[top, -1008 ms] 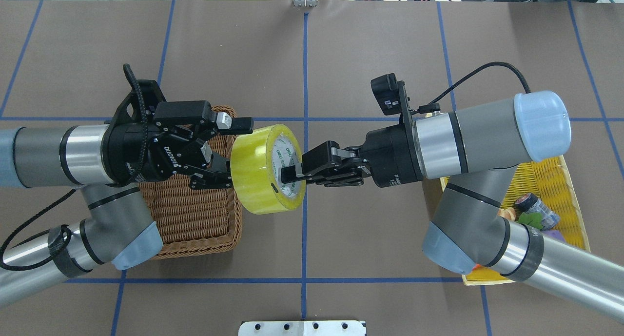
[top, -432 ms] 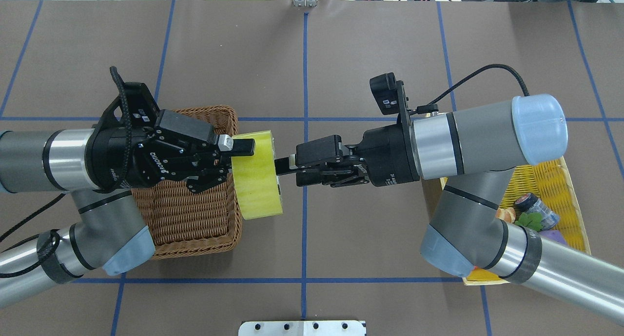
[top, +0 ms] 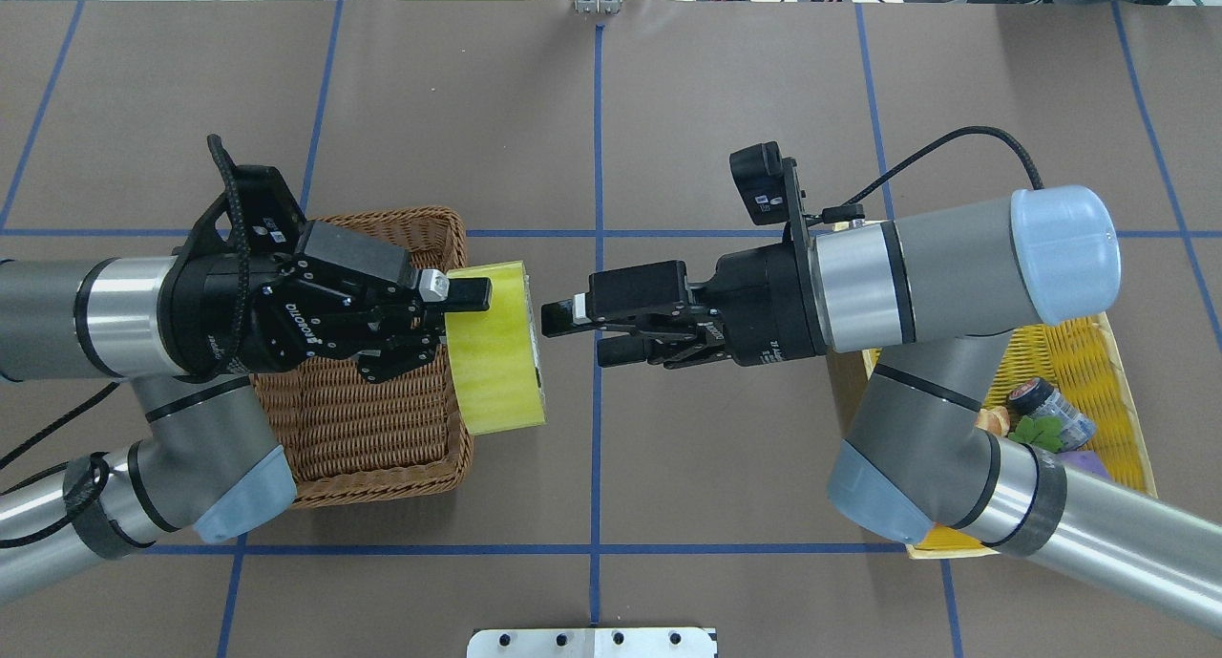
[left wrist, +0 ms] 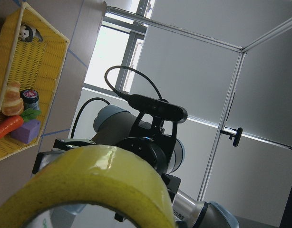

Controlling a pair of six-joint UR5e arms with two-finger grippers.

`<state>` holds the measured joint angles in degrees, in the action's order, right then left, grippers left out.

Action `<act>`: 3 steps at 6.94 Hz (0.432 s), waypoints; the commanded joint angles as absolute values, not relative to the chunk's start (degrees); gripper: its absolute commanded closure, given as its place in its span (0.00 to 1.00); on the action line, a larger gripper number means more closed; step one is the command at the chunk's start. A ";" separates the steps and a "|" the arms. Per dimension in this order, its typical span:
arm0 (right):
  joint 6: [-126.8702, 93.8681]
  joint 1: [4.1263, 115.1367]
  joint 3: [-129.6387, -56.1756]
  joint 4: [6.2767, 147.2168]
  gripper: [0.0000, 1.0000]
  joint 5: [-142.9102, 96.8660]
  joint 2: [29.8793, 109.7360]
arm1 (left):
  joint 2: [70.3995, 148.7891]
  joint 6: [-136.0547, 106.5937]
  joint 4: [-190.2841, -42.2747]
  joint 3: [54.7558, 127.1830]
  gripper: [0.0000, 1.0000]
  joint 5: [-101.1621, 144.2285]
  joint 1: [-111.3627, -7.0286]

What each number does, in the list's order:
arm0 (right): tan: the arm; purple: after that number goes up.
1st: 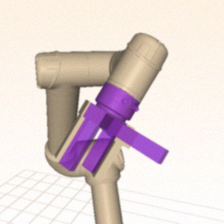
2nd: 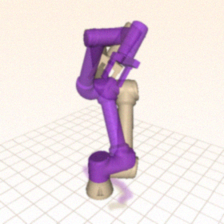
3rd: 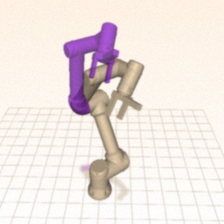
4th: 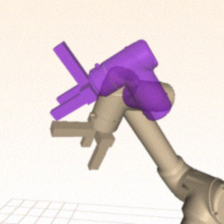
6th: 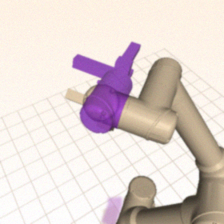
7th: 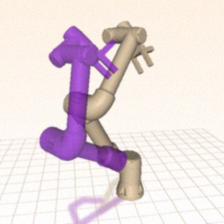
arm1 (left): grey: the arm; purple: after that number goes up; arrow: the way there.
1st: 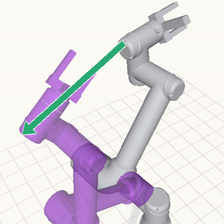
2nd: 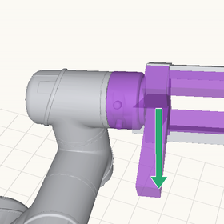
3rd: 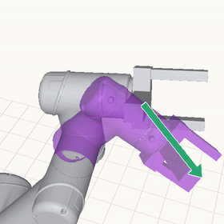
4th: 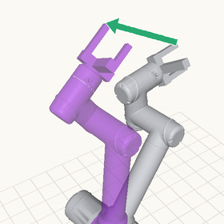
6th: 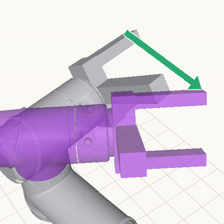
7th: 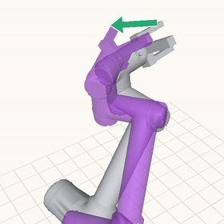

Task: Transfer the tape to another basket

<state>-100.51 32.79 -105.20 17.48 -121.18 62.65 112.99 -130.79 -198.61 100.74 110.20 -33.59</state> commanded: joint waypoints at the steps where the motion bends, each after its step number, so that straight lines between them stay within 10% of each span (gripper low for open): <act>1: -100.11 37.05 -105.21 16.09 0.00 -123.03 65.37 | 111.19 -130.00 -197.76 101.77 1.00 110.56 -34.27; 3: -97.75 49.68 -100.84 16.96 0.00 -134.42 65.92 | 107.95 -129.21 -194.88 100.55 1.00 111.18 -42.59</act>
<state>-99.28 42.44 -103.80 16.65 -128.26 65.53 109.93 -129.82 -197.11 101.13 110.84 -38.14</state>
